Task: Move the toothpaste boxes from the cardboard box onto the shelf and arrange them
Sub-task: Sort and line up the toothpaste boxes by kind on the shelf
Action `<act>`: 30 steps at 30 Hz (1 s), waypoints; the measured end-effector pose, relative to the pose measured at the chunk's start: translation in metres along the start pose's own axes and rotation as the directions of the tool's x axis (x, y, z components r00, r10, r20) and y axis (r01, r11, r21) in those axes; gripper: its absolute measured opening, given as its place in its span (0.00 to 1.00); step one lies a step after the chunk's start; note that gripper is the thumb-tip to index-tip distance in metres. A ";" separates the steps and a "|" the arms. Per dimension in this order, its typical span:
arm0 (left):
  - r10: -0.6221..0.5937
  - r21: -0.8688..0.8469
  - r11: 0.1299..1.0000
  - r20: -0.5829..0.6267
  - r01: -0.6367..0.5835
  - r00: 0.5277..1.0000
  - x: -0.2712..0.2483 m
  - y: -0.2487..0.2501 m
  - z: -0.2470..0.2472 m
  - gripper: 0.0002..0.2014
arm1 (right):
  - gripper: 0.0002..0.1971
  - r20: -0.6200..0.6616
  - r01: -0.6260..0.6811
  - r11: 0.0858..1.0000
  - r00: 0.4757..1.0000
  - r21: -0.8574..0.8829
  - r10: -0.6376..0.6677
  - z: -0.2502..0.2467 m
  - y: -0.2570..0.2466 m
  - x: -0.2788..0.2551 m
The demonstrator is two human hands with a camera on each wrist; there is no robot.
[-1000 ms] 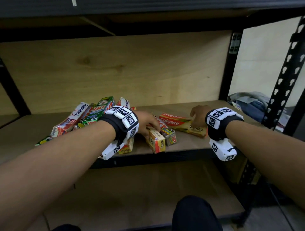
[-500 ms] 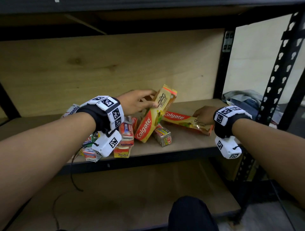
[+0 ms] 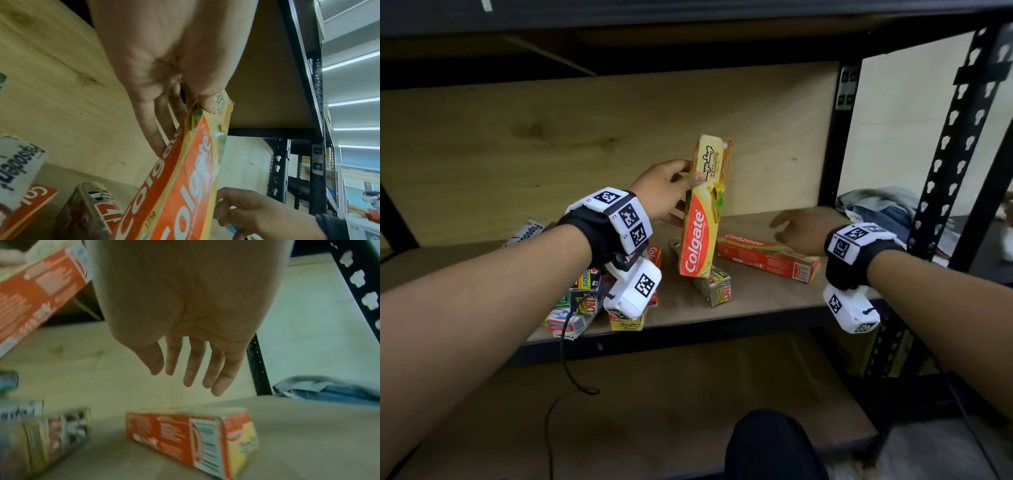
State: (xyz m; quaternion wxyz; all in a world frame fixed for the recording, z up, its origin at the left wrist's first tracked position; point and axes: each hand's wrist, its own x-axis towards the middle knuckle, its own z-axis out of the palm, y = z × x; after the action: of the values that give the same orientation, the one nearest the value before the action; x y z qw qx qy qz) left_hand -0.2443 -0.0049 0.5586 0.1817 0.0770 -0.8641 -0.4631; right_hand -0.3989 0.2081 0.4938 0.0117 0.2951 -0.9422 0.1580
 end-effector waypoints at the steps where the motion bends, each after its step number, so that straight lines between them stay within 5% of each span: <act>1: -0.016 -0.011 1.000 0.018 0.017 1.000 0.000 0.002 0.001 0.15 | 0.15 0.007 0.006 0.984 1.000 0.179 -0.008 -0.006 -0.006 -0.002; 4: -0.005 0.017 1.000 0.089 0.003 0.996 0.000 0.007 0.010 0.10 | 0.22 0.047 0.001 0.673 0.997 0.740 -0.054 -0.025 -0.025 -0.013; 9: 0.054 0.031 0.998 0.114 -0.058 0.992 0.003 0.007 0.029 0.10 | 0.24 0.025 0.037 0.435 0.990 0.899 -0.136 -0.053 -0.035 -0.029; 21: 0.062 0.030 0.997 0.203 -0.070 0.977 0.013 0.028 0.080 0.21 | 0.15 -0.093 0.102 0.431 0.995 0.897 -0.041 -0.080 -0.005 -0.049; 25: 0.091 0.369 0.909 0.275 -0.193 0.957 0.019 0.020 0.088 0.39 | 0.15 -0.129 0.086 0.351 0.987 0.932 0.099 -0.087 0.011 -0.053; 28: 0.100 0.529 0.811 0.294 -0.249 0.950 0.027 0.010 0.094 0.37 | 0.17 -0.065 0.018 0.234 0.978 0.972 0.198 -0.089 0.025 -0.053; 30: 0.063 0.577 0.774 0.336 -0.258 0.940 0.033 0.006 0.097 0.33 | 0.18 0.058 -0.102 0.280 0.985 0.955 0.161 -0.085 0.033 -0.059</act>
State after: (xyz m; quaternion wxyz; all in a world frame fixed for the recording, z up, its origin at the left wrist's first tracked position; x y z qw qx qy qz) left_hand -0.3118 0.0627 0.5224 0.0541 -0.0138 -0.9877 -0.1460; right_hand -0.3748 0.2927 0.5583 -0.1555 0.1614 -0.6834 0.6948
